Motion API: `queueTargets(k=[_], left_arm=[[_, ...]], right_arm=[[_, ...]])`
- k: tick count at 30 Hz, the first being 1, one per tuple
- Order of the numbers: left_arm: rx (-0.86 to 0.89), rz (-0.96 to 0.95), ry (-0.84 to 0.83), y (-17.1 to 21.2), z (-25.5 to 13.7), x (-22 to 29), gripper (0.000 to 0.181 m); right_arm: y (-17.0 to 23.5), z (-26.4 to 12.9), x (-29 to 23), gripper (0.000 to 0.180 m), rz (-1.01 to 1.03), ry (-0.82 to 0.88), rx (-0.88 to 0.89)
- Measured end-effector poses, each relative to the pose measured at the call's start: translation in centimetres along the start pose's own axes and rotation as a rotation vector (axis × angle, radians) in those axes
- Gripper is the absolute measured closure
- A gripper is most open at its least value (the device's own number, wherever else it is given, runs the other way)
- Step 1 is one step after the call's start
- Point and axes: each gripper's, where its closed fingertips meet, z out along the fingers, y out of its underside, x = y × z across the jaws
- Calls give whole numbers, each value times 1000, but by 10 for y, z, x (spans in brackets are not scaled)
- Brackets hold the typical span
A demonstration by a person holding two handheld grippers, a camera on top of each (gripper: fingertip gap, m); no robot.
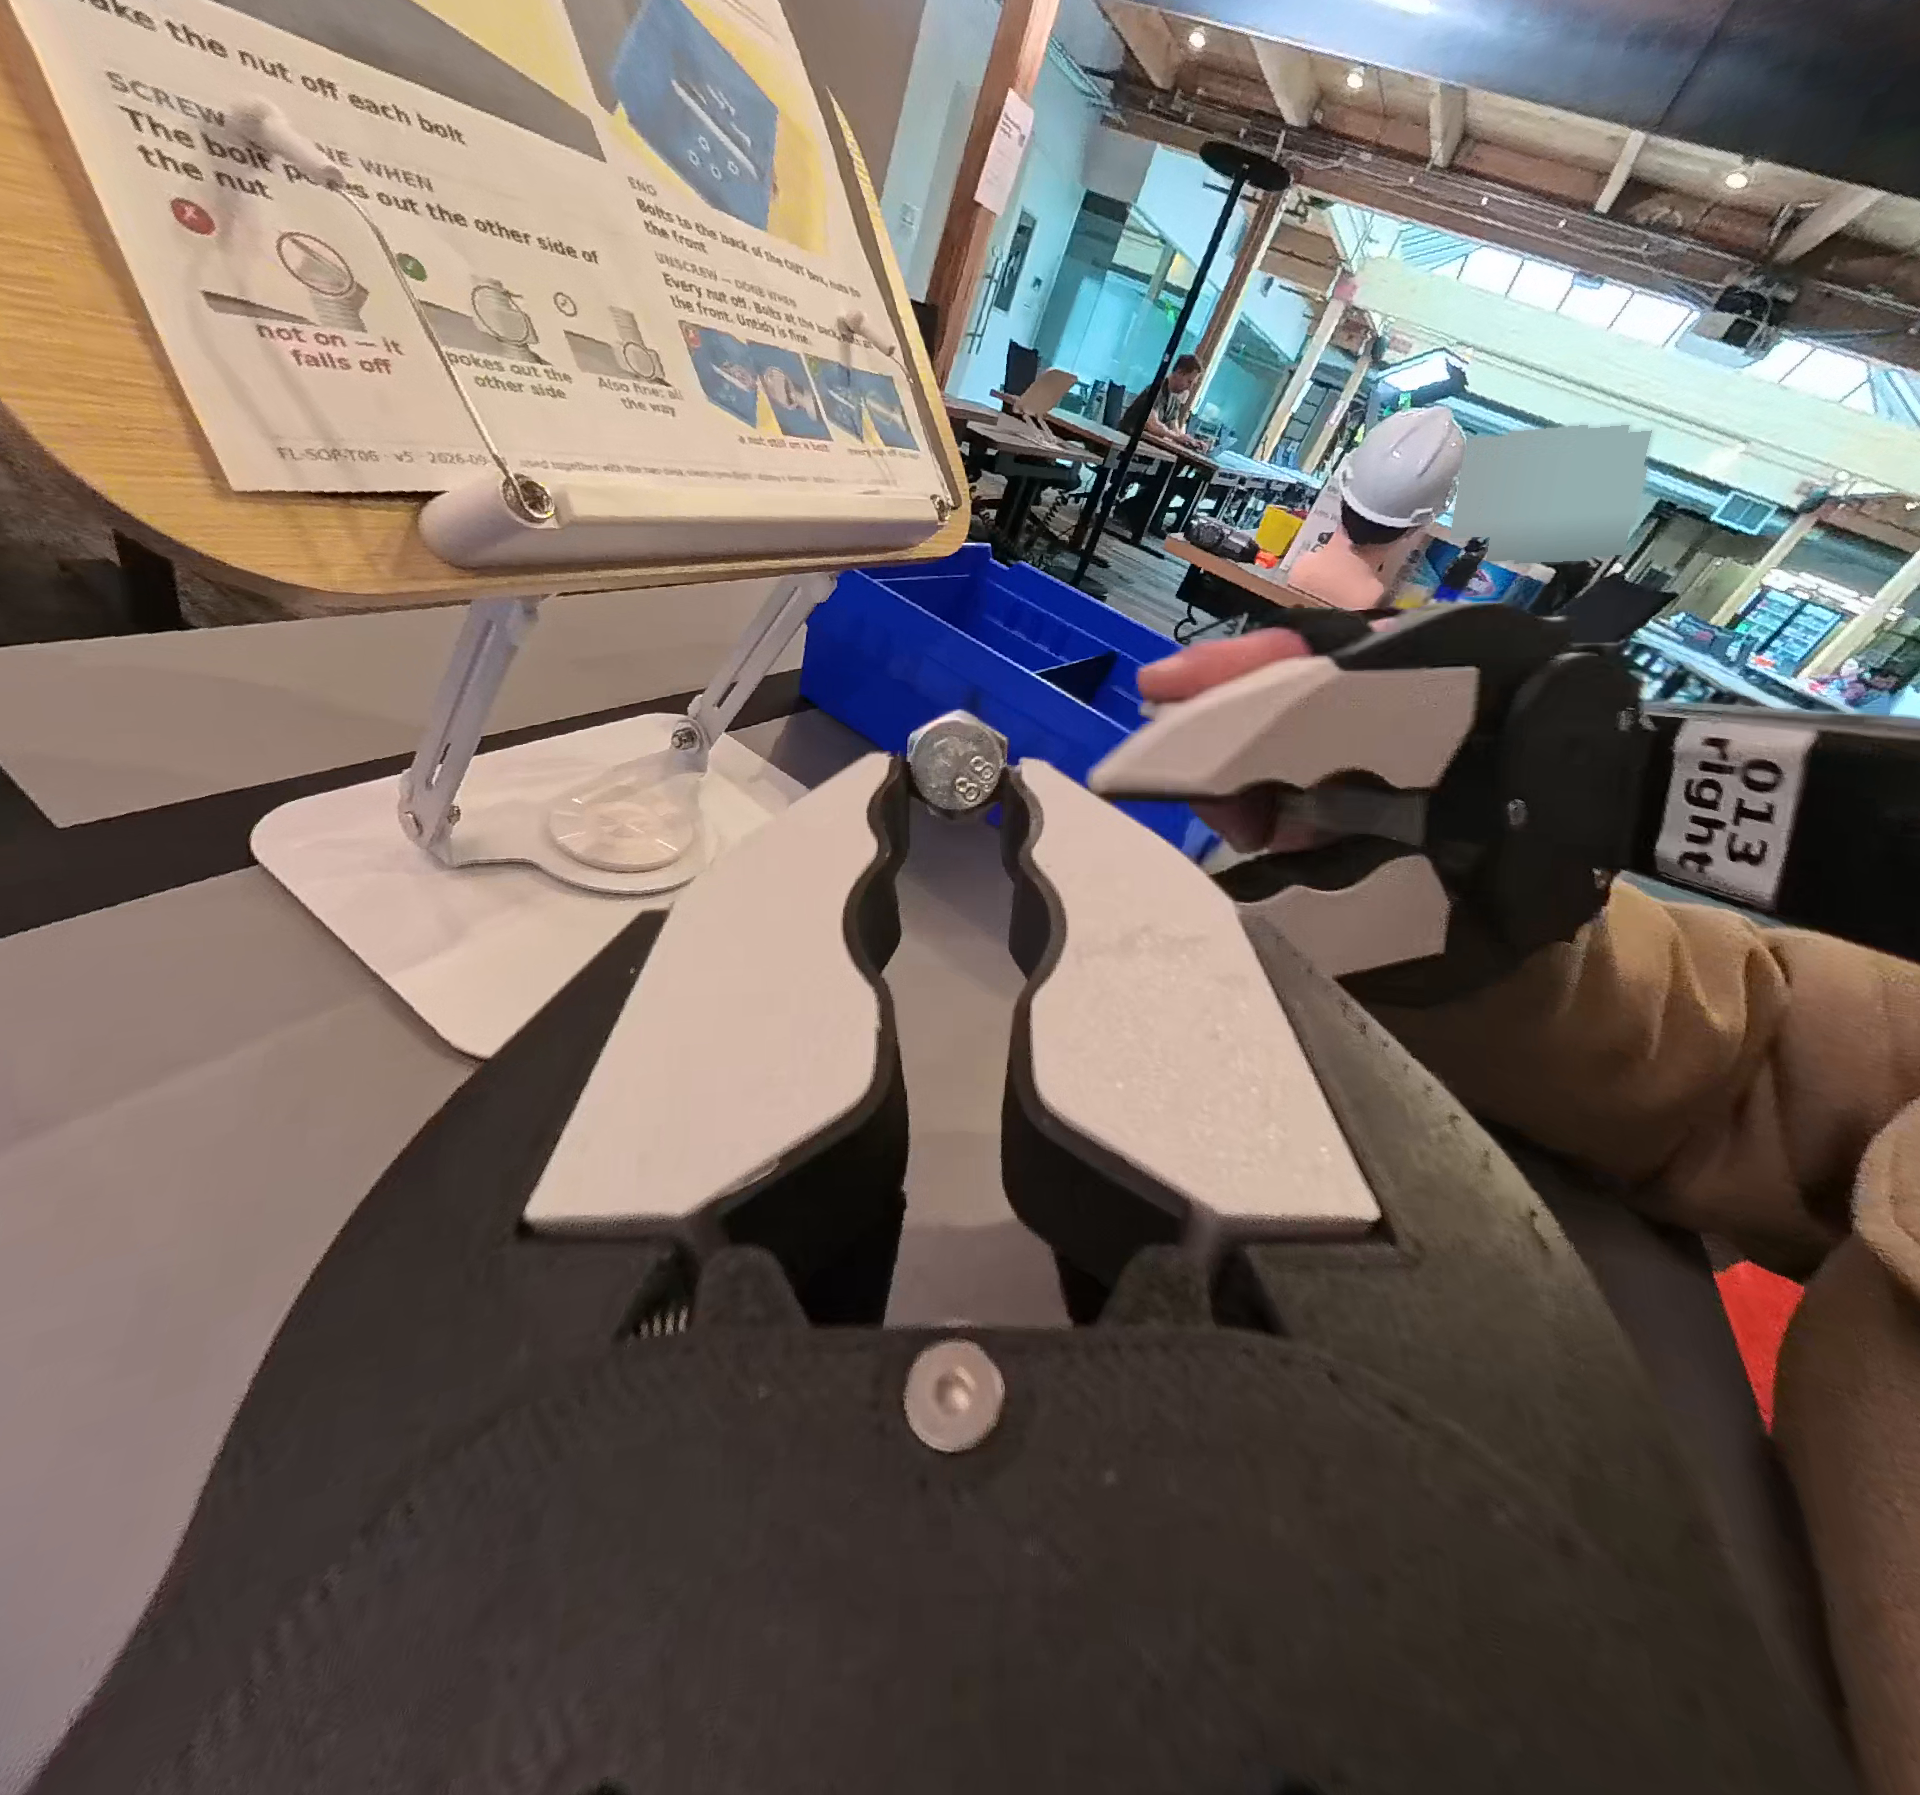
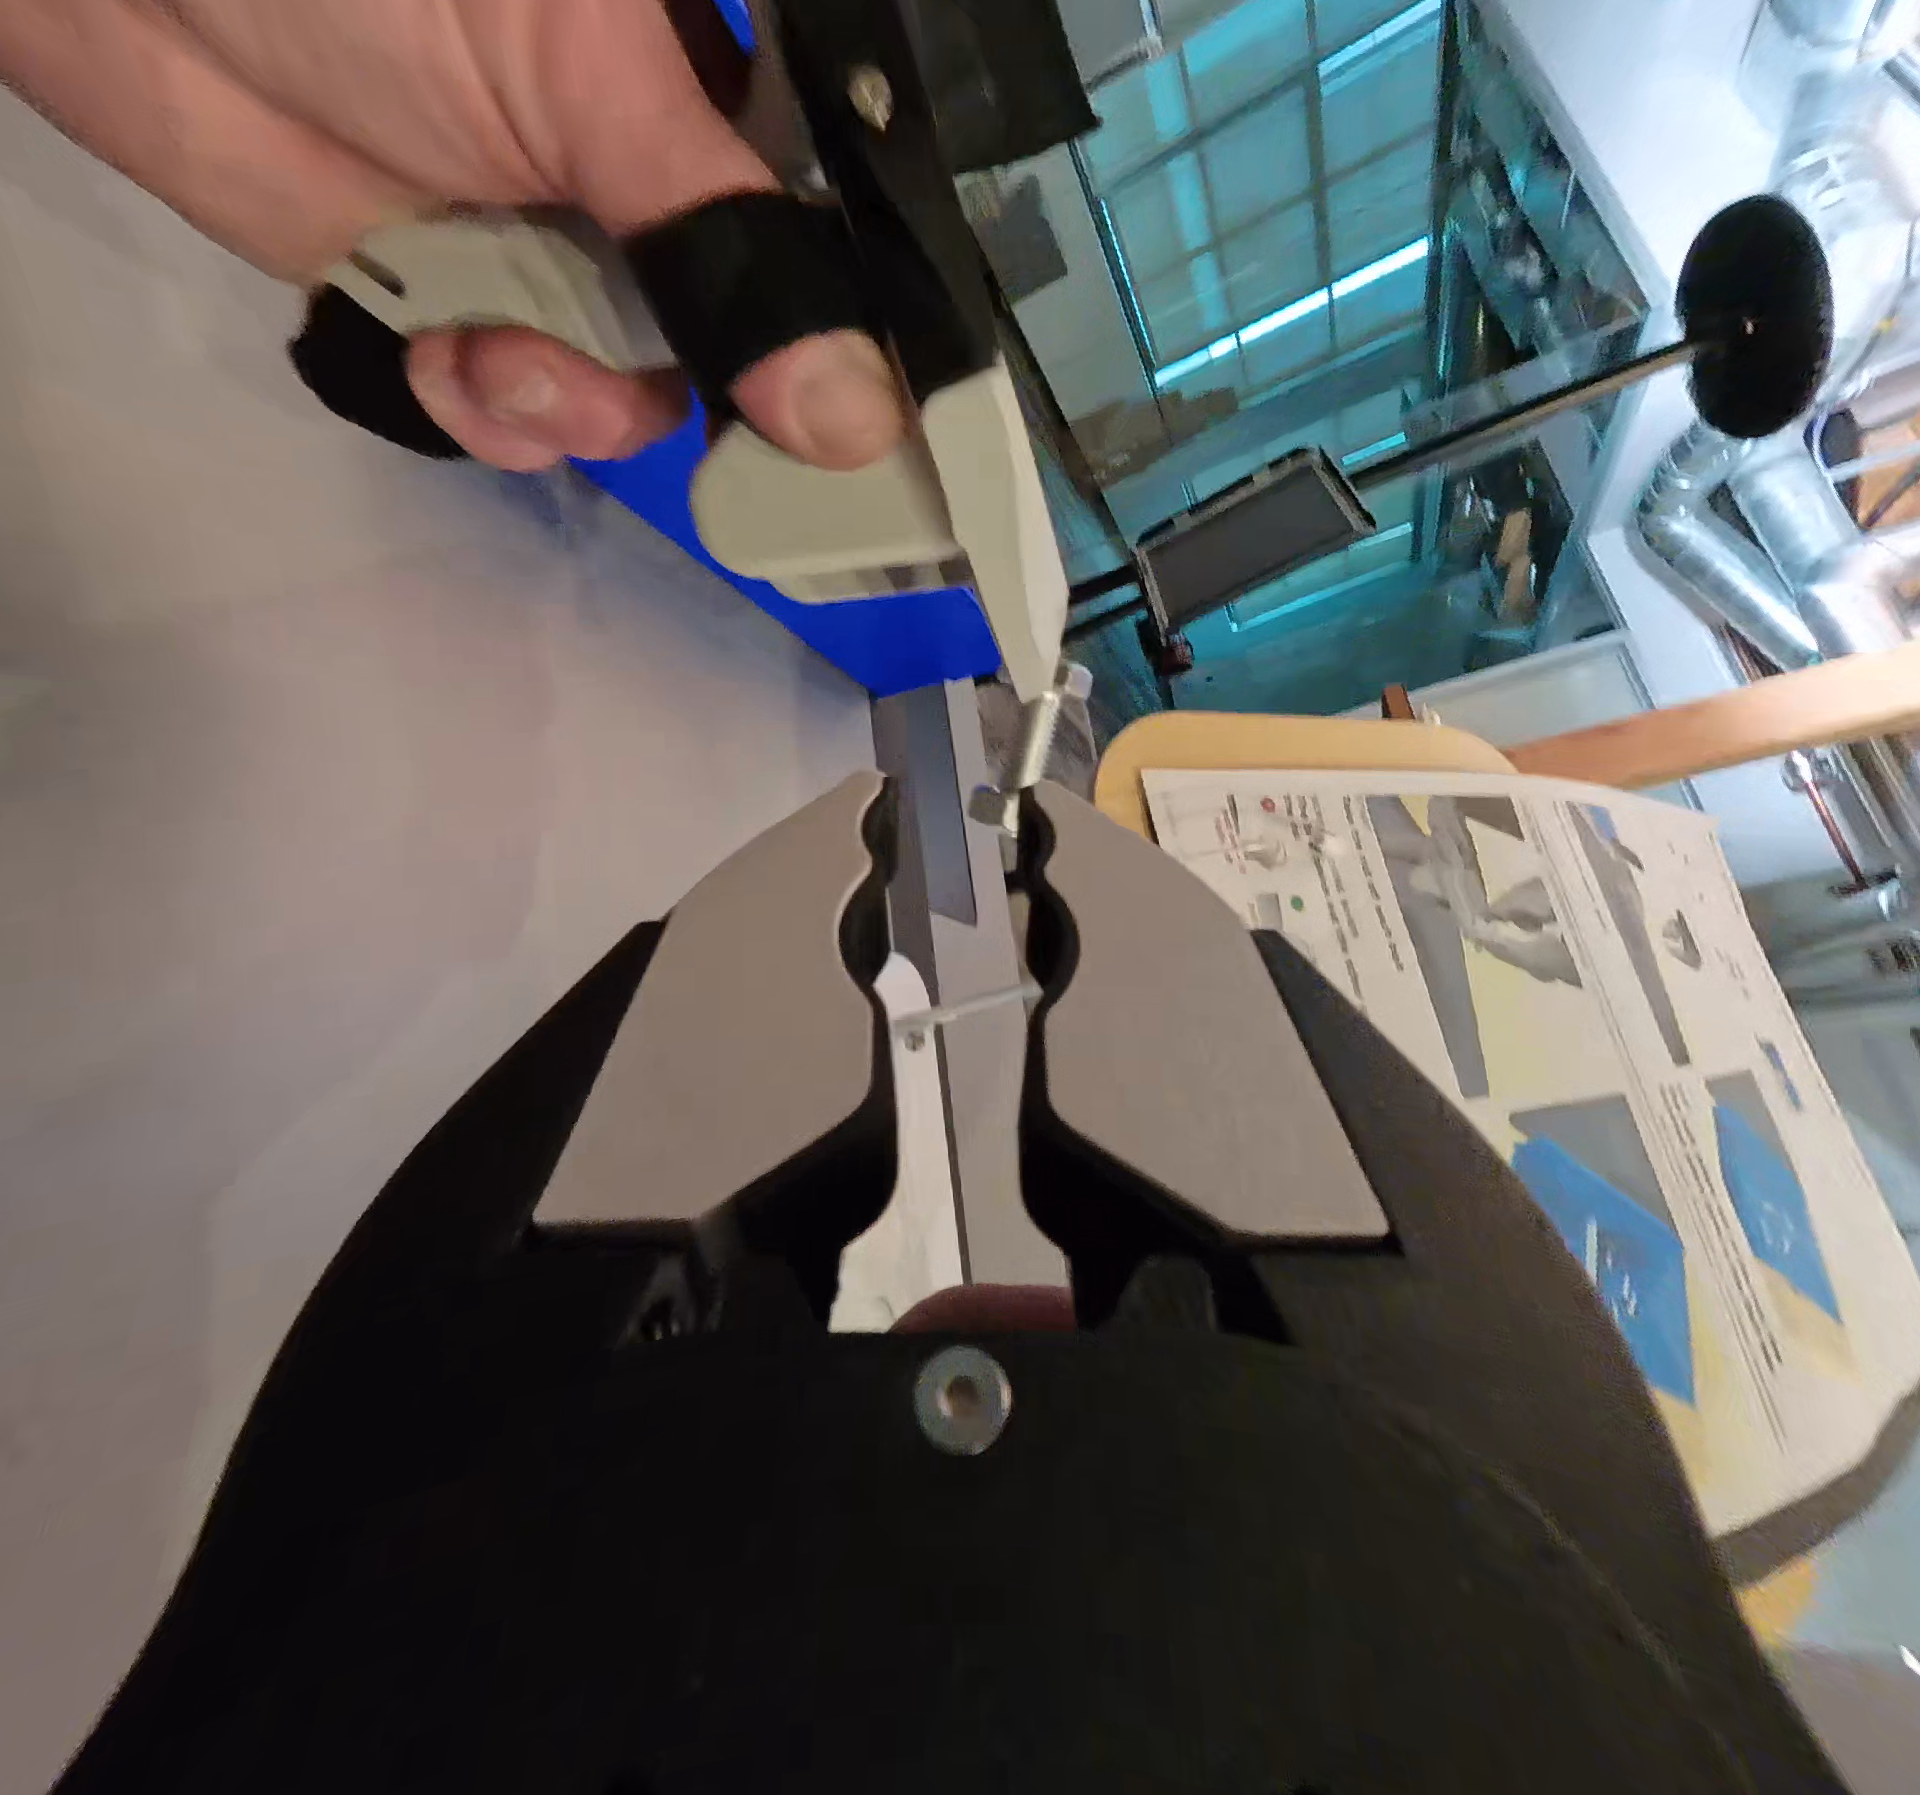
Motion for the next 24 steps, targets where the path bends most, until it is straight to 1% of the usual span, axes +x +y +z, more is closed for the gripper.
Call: queueTargets(k=[2, 7, 10, 12, 15, 18, 20, 24], left_arm=[[-1, 5, 15, 0, 1, 3, 165], [9, 10, 49, -1, 3, 10, 165], [20, 12, 86, -1, 5, 16, 165], [47, -17, 116, -4, 4, 18, 165], [104, -68, 180, -9, 0, 21, 165], [146, -91, 250, -14, -2, 26, 165], [160, -87, 287, -15, -3, 31, 165], [172, -71, 335, -15, -3, 39, 164]], right_arm=[[11, 2, 7, 150, 13, 42, -47], [22, 9, 9, 131, 88, 59, -90], [27, 13, 6, 130, 132, 46, -104], [27, 12, 7, 131, 199, 38, -81], [17, 10, 5, 131, 389, -52, 12], [2, 3, 2, 135, 656, -221, 157], [-6, -2, 8, 138, 815, -278, 258], [-13, -8, 16, 144, 996, -343, 368]])
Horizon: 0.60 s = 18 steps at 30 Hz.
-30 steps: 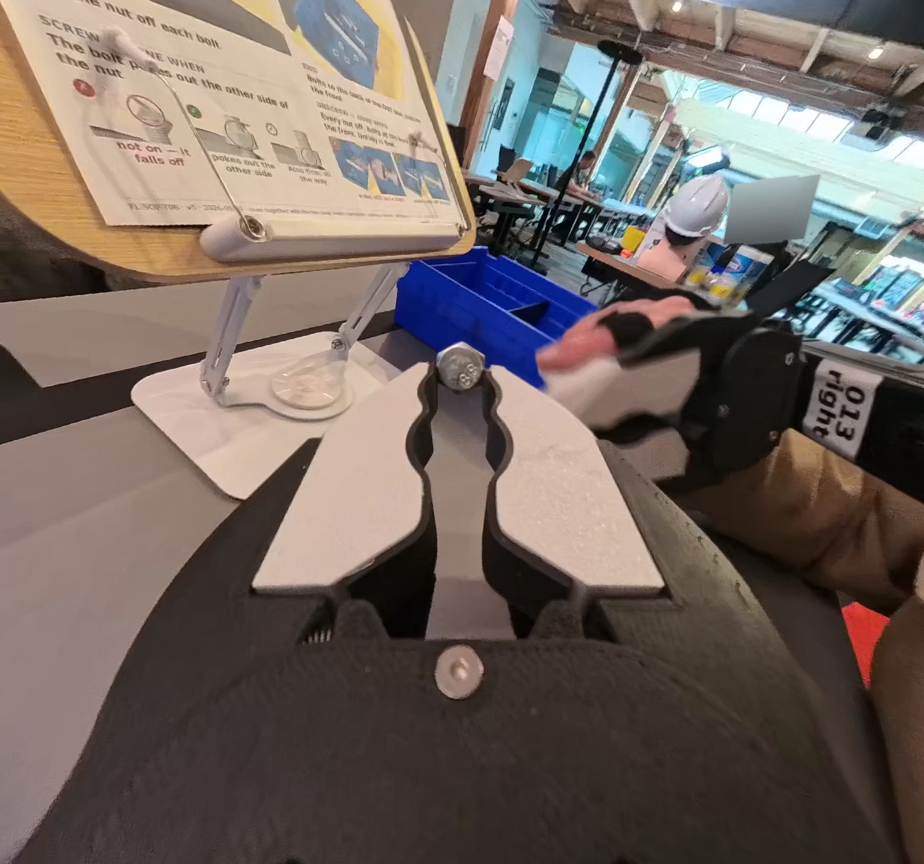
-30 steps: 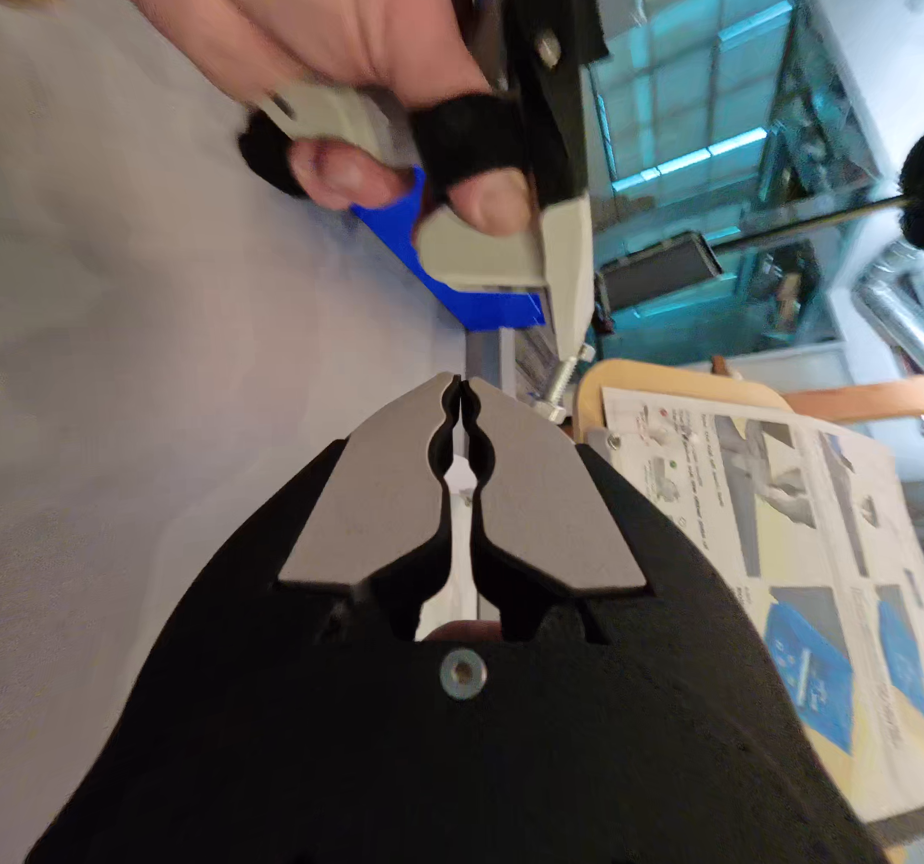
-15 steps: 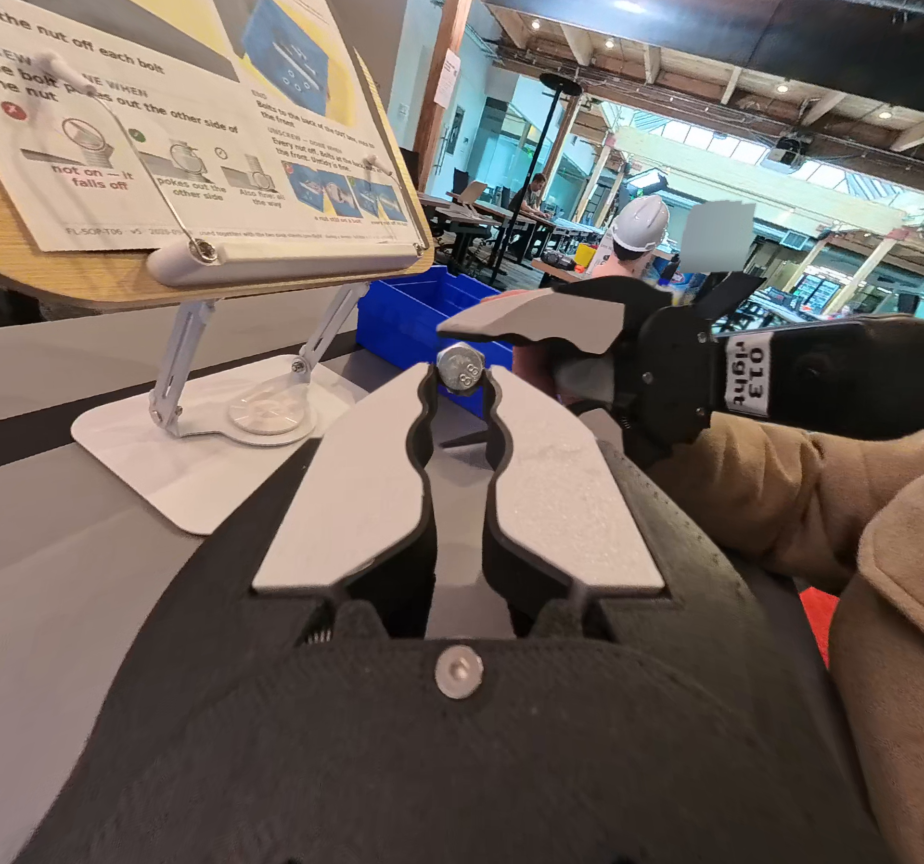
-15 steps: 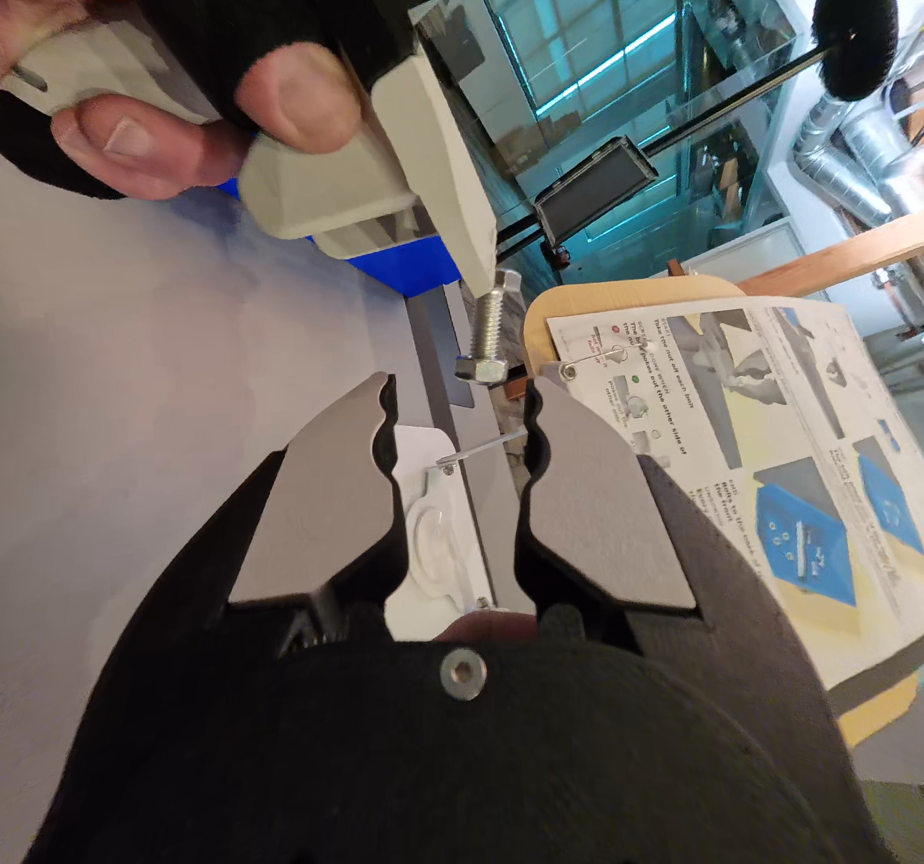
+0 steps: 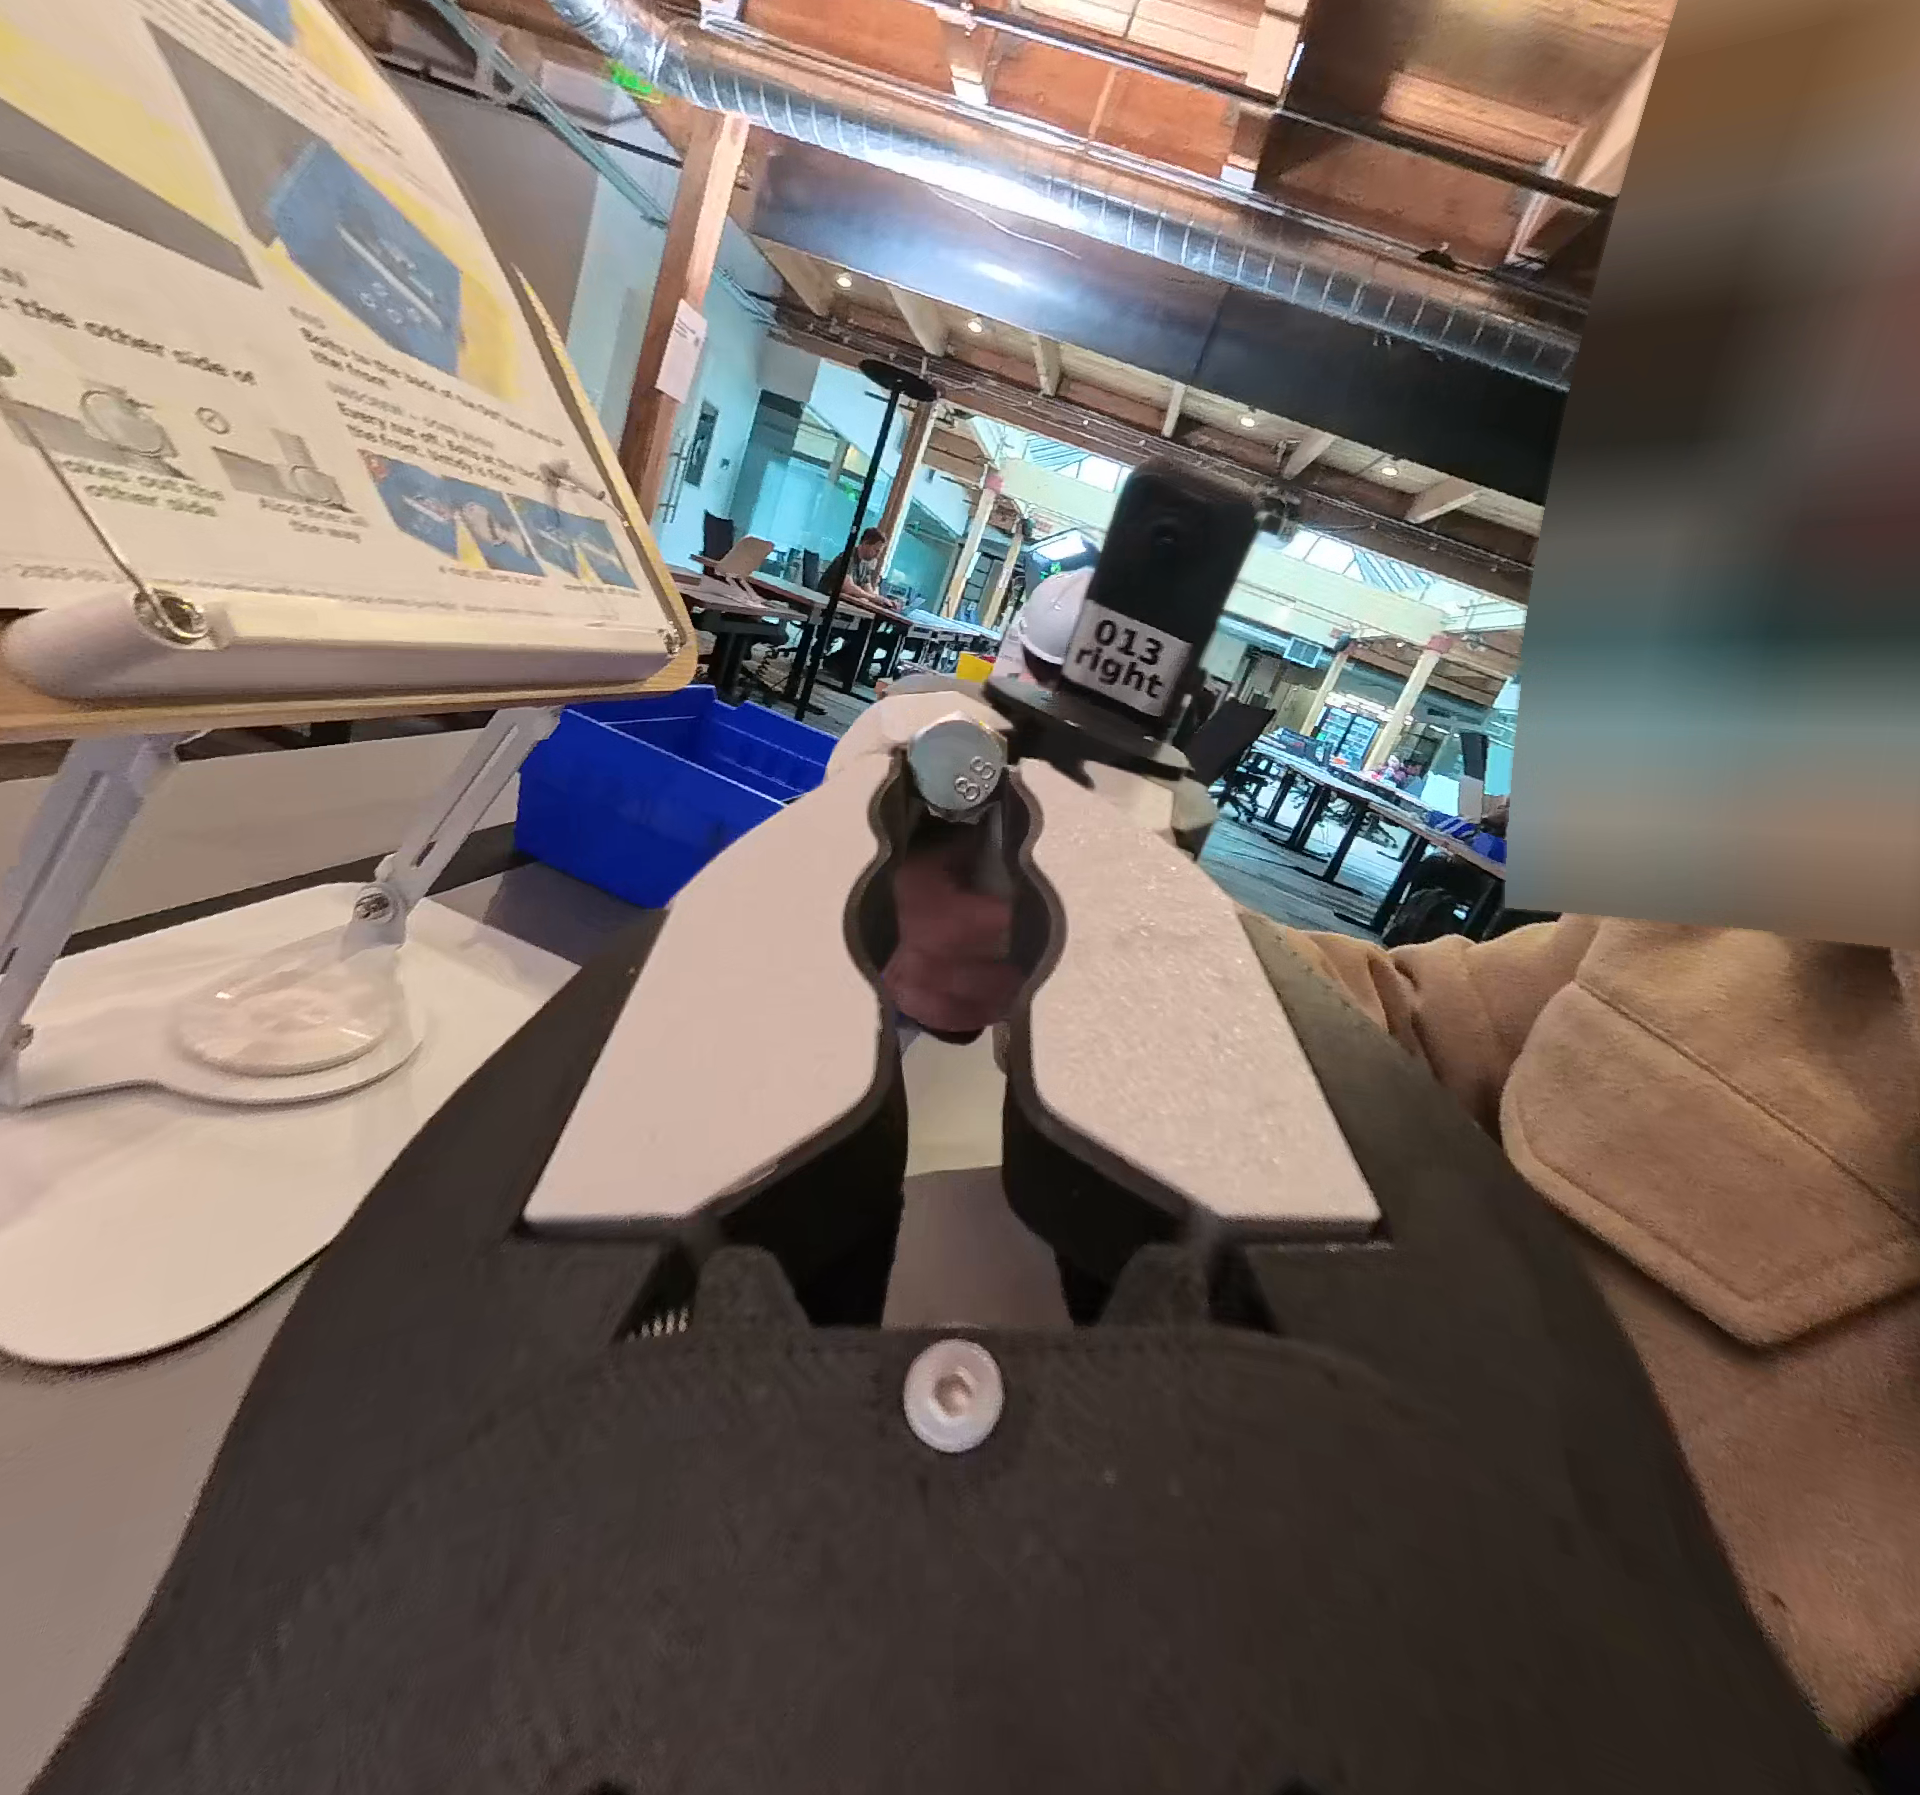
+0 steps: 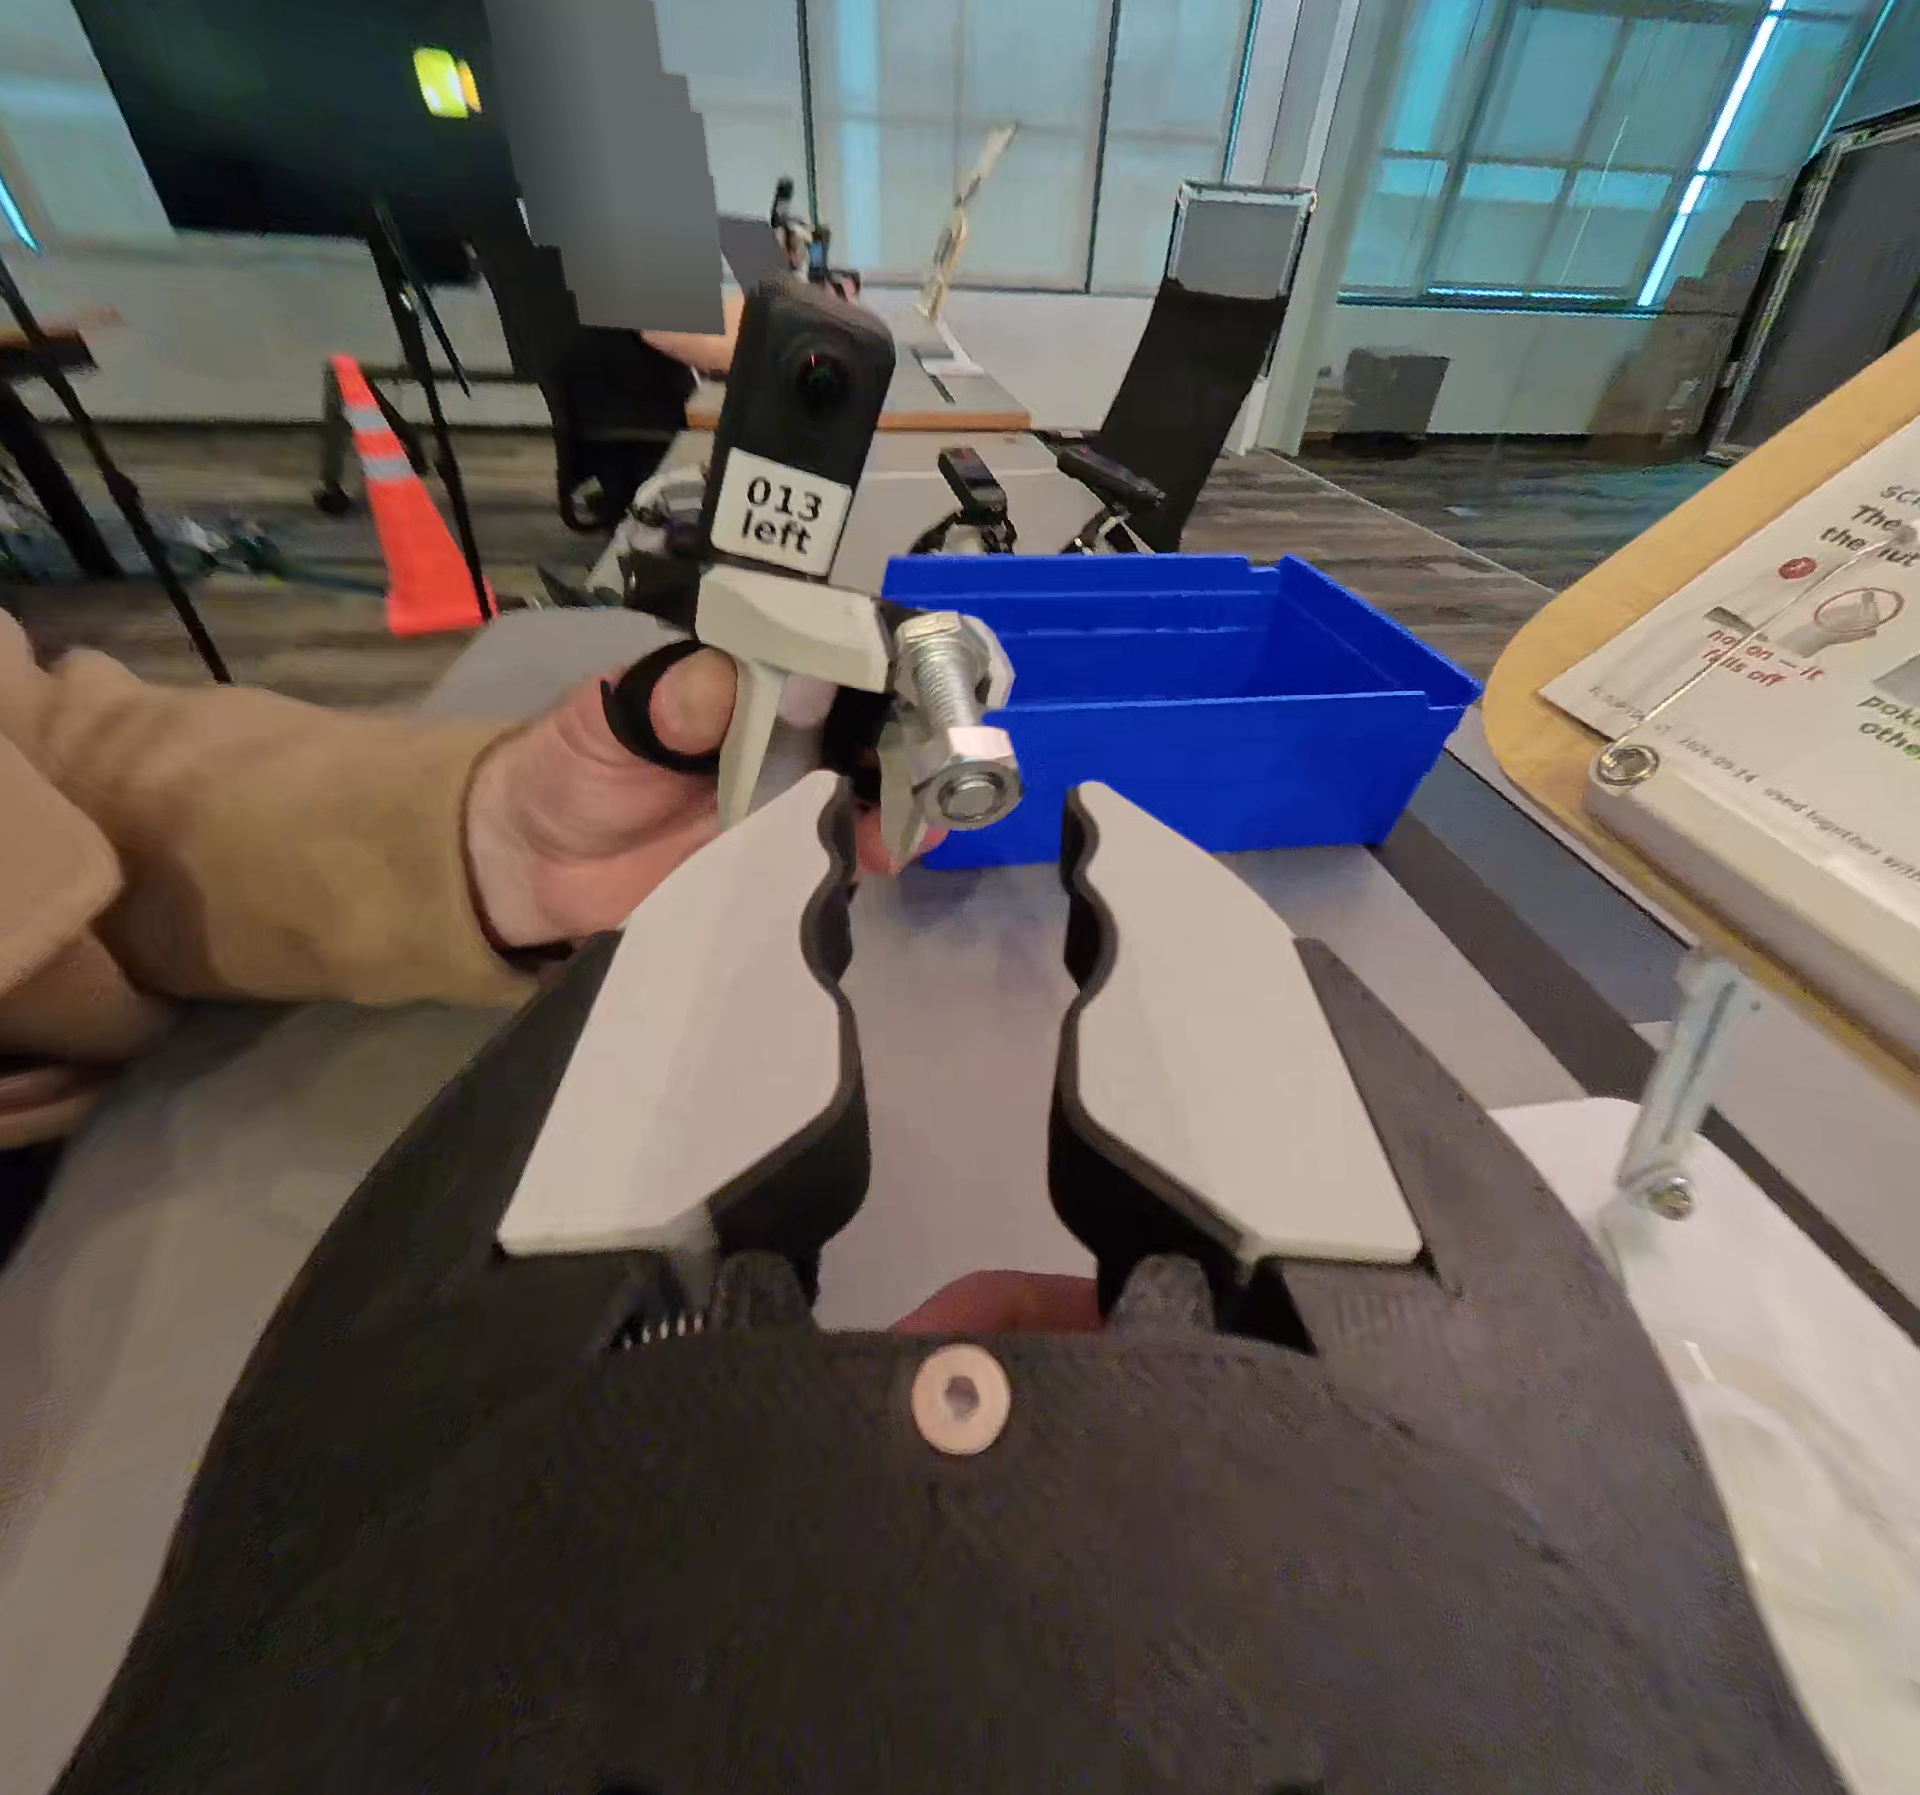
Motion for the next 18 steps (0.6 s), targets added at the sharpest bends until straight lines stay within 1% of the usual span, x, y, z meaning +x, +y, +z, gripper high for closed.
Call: queueTargets(k=[4, 6, 10, 15, 18], left_arm=[[13, 4, 28, 0, 1, 4, 164], [9, 6, 24, 1, 1, 4, 164], [14, 5, 34, 1, 1, 5, 164], [29, -9, 58, 0, 1, 6, 164], [18, 29, 65, 0, 2, 9, 162]], right_arm=[[-8, -4, 1, 153, 93, -39, 76], [-10, -5, -1, 162, 111, -63, 98], [-12, -6, -3, 162, 120, -77, 110], [-14, -7, -4, 162, 66, -59, 96], [-15, -8, -4, 162, 64, -64, 93]])
